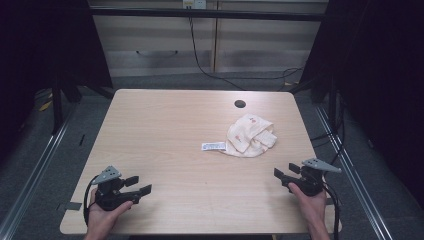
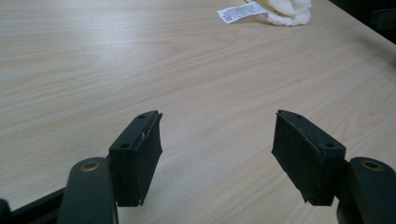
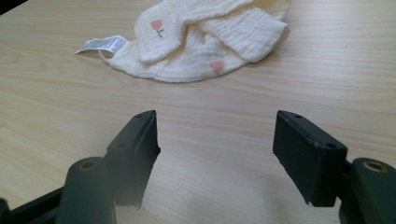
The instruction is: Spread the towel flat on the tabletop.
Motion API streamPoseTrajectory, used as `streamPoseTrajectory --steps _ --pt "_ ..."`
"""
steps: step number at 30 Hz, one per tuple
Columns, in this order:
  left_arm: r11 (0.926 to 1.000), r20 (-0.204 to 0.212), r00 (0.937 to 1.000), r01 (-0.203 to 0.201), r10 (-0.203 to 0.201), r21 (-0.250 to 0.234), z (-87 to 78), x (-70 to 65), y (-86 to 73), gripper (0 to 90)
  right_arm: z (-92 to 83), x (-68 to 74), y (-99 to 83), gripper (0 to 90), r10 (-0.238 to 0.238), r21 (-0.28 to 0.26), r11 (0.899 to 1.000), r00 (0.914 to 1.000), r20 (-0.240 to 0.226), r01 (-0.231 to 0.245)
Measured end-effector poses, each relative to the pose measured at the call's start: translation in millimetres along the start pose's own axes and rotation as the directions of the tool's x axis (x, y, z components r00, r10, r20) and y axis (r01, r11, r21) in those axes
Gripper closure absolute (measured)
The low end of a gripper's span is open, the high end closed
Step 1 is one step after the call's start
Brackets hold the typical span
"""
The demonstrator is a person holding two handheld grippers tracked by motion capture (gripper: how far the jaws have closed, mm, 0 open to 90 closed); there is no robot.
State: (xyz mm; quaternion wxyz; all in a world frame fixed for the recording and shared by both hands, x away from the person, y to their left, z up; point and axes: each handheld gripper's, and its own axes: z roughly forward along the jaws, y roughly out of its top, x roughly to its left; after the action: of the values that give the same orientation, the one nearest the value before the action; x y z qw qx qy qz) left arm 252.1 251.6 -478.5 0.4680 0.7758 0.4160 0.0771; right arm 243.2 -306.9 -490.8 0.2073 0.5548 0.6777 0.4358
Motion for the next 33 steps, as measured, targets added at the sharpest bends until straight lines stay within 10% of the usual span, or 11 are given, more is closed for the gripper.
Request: streamPoseTrajectory --steps 16,28,33 --pt "0.9984 0.008 0.9990 -0.043 0.043 0.037 7.3 0.6 1.1 31.3 21.2 17.8 39.5 34.3 -0.154 0.076 0.984 0.9847 -0.082 0.160" --pt "0.9984 0.016 0.9986 -0.050 0.050 0.025 3.3 0.9 0.5 31.4 95.5 13.8 98.5 36.2 -0.222 0.159 0.955 0.9608 -0.166 0.248" --pt "0.9984 0.014 0.9984 -0.055 0.055 0.013 0.7 0.4 1.0 31.6 121.5 7.0 115.3 36.8 -0.198 0.219 0.949 0.9687 -0.149 0.228"
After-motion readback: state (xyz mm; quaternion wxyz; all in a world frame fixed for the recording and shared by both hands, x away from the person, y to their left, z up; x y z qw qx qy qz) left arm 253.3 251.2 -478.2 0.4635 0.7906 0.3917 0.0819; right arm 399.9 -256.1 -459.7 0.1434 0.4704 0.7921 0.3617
